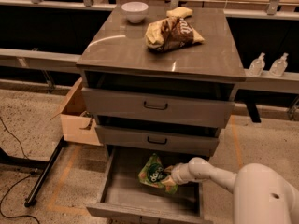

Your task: Pick green rice chip bag from bottom drawer and place on counter

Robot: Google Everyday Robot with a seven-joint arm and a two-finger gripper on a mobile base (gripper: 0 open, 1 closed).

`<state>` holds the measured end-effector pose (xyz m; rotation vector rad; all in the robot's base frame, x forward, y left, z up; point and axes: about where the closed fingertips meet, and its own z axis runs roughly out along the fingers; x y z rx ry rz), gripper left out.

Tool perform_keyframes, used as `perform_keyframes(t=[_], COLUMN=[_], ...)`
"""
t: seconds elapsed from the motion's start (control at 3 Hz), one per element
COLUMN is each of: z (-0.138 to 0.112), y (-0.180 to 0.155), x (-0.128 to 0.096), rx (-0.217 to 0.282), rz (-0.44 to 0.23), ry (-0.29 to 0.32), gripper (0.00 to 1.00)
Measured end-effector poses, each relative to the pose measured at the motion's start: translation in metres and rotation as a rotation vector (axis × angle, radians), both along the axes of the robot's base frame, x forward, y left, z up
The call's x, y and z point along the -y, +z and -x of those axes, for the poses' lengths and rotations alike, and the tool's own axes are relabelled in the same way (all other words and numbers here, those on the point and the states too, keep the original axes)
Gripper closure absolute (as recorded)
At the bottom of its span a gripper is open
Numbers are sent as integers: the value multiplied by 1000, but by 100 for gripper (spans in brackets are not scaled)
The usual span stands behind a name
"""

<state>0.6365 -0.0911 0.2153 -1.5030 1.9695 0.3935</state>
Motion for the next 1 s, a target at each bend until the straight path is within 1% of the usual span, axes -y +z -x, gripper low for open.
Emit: perform_keyframes(t=[0.33,0.67,1.0], z=[29,52,65], y=[41,77,79], x=[18,43,43], rx=[55,70,45], rz=[-29,-62,-74], ry=[43,99,134], gripper=[100,100,100])
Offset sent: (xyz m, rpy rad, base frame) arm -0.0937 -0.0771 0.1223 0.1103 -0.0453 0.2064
